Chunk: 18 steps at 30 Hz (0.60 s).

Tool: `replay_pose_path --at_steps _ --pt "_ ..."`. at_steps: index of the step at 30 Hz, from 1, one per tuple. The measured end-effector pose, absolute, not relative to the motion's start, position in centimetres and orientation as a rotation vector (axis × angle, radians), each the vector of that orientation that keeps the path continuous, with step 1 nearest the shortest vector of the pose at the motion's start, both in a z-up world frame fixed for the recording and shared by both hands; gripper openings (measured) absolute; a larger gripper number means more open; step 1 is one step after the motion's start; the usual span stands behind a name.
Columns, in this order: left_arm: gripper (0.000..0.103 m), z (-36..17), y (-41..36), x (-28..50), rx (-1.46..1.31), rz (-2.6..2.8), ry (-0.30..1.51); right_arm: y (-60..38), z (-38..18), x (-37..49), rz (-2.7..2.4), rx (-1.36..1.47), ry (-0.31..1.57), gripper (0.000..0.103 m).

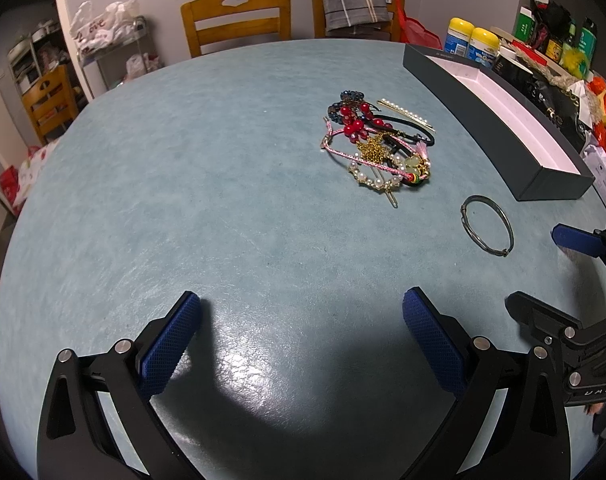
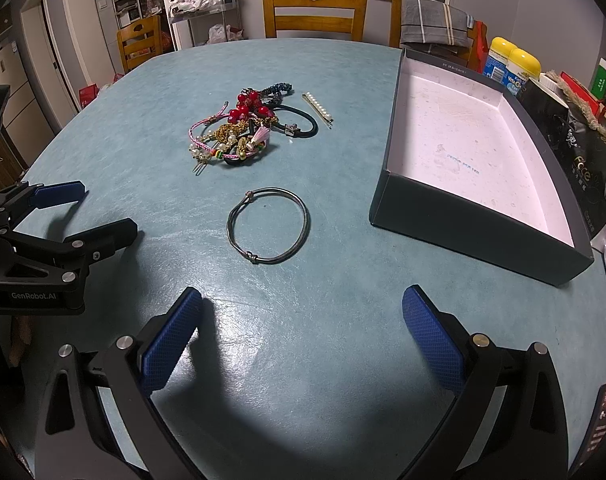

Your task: Organize jewelry

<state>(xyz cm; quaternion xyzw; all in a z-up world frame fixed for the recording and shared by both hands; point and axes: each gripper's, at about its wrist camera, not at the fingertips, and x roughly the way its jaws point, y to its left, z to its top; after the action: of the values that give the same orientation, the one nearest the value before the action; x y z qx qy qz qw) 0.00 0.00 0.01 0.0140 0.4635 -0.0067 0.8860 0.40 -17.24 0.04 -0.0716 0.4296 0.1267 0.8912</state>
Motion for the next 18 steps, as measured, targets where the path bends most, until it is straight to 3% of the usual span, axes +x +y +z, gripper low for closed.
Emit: replay_pose_path --at_steps 18 --pt "0.101 0.02 -0.04 0.01 0.029 -0.014 0.964 -17.19 0.0 0.35 0.26 -0.151 0.891 0.098"
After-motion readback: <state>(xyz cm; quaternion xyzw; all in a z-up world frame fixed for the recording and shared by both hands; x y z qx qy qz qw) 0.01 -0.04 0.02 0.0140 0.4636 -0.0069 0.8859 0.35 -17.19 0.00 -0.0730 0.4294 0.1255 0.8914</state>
